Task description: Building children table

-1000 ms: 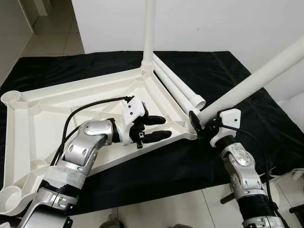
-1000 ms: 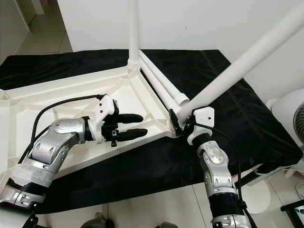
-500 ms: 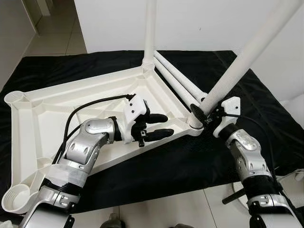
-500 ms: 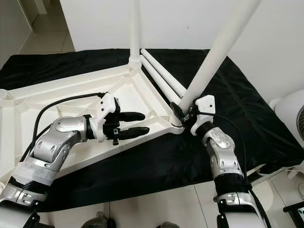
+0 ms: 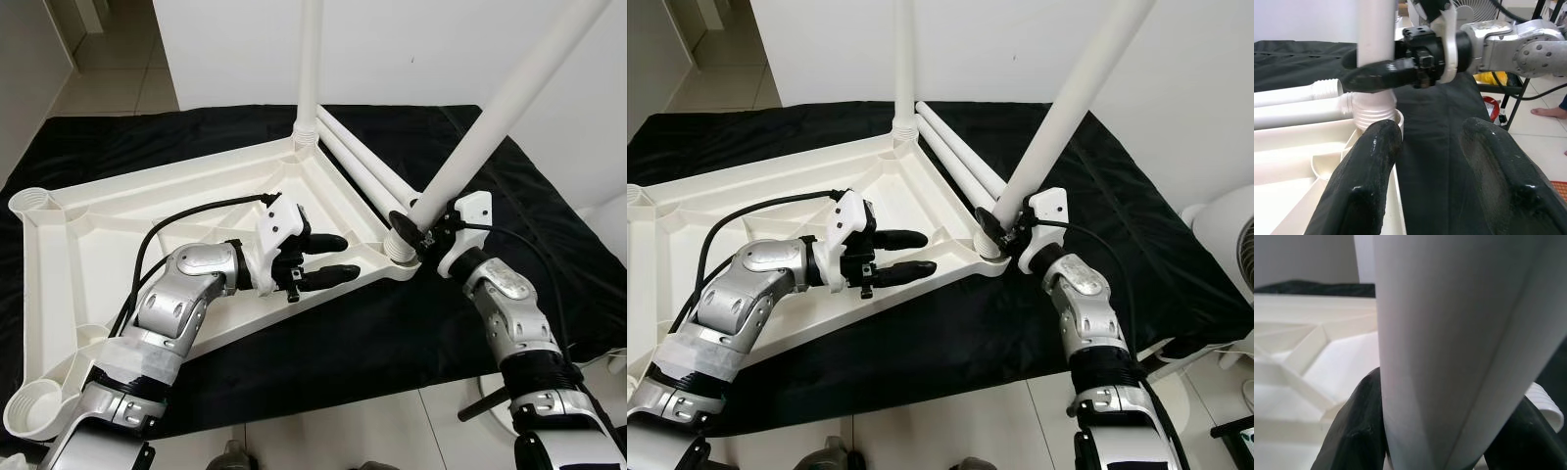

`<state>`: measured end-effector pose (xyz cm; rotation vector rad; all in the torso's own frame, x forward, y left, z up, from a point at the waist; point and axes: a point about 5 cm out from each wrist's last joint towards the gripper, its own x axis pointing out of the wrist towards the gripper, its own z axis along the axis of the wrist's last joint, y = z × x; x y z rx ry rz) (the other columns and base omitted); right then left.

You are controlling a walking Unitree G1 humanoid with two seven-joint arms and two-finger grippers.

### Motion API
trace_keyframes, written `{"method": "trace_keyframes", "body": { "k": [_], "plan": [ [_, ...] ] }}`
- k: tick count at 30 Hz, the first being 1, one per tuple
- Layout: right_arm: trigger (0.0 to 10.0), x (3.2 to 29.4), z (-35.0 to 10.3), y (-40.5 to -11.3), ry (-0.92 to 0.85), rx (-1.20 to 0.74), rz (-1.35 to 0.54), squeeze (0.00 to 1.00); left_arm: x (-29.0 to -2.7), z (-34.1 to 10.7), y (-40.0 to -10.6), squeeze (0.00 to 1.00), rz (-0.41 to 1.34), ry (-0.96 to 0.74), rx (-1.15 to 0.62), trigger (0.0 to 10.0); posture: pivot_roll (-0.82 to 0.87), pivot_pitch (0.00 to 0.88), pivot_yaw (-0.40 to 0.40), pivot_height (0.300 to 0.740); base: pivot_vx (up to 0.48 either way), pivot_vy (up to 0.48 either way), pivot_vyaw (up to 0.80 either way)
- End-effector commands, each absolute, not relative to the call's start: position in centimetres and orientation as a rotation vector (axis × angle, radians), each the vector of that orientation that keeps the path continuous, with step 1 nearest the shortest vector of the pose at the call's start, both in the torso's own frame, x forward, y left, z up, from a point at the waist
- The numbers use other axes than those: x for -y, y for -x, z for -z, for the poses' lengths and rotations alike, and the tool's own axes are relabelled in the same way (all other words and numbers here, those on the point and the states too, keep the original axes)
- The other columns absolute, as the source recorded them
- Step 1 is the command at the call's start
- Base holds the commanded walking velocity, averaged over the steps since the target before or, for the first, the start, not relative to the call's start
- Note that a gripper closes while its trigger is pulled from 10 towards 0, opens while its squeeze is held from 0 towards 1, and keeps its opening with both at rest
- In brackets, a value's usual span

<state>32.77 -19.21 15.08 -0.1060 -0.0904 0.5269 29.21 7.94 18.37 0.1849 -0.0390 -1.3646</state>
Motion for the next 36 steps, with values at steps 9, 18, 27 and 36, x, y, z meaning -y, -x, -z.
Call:
{"method": "trace_keyframes", "body": {
  "k": [9,18,27,36],
  "plan": [
    [10.0,19.8,-13.7,-31.7,0.142,-0.045,-0.601,0.0,-7.9,-18.7,-29.5,0.0,1.344,-0.193,0.053,10.0,0.01,0.019,-0.006,0.74,0.0,0.0,0.0],
    [10.0,19.8,-13.6,-32.7,0.078,-0.137,-0.55,0.0,-7.7,-18.6,-29.4,0.0,1.351,-0.189,0.054,10.0,0.0,0.013,-0.01,0.74,0.0,0.0,0.0],
    [10.0,19.4,-13.8,-33.7,0.051,-0.16,-0.515,0.0,-7.6,-18.6,-29.4,0.0,1.355,-0.191,0.056,10.0,0.01,0.007,-0.013,0.74,0.0,0.0,0.0],
    [10.0,18.7,-13.6,-34.8,0.039,-0.215,-0.448,0.0,-7.7,-18.5,-29.3,0.0,1.352,-0.19,0.052,10.0,0.01,0.007,-0.016,0.74,0.0,0.0,0.0]
  ]
}}
